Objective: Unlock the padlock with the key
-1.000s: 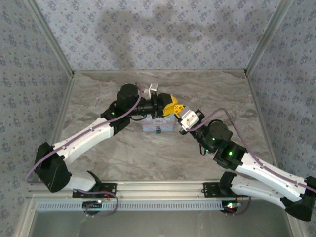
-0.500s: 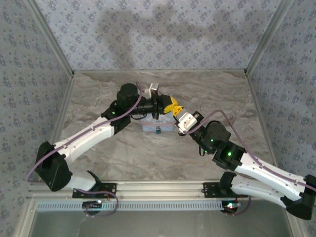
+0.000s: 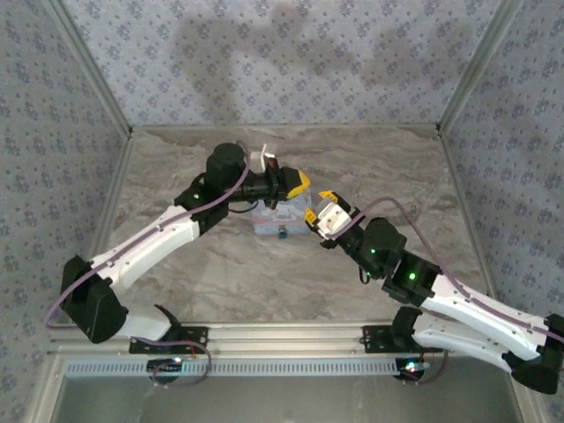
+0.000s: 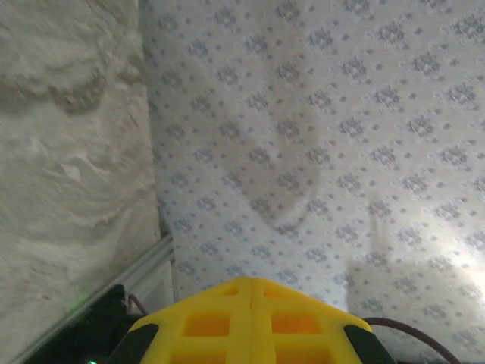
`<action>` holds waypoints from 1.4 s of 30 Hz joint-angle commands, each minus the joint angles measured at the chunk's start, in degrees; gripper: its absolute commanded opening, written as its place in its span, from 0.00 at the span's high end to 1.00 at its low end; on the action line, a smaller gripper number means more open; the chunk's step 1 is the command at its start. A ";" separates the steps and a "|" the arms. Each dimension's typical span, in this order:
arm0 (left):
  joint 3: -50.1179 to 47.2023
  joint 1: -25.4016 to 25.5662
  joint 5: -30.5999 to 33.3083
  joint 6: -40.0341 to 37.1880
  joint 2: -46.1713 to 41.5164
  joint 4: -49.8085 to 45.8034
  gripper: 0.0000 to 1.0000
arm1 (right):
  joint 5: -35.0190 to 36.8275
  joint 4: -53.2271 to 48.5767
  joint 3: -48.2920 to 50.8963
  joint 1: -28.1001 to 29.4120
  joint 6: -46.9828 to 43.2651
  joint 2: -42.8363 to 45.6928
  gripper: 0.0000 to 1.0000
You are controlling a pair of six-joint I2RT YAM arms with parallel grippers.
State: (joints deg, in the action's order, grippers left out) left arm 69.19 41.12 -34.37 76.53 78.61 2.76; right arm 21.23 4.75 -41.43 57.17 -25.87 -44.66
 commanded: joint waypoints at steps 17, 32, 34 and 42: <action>-0.21 3.28 17.73 -36.19 -5.58 -2.89 1.00 | -41.95 14.74 1.55 -25.94 71.80 -3.34 0.49; -5.99 6.91 18.55 -29.54 -7.51 17.71 1.00 | -45.74 44.55 7.61 -25.22 86.57 -10.32 0.46; -6.30 7.04 18.48 -28.58 -7.53 19.32 1.00 | -45.93 44.57 7.42 -25.20 86.68 -10.52 0.46; -6.79 7.40 19.41 -27.67 -7.86 21.40 1.00 | -48.56 46.90 6.47 -24.38 87.46 -11.68 0.54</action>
State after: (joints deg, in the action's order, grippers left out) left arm 62.50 48.03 -15.57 48.05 72.40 20.25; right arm -25.21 48.05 -34.00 32.05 60.64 -56.01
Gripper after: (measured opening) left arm 0.060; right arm 0.466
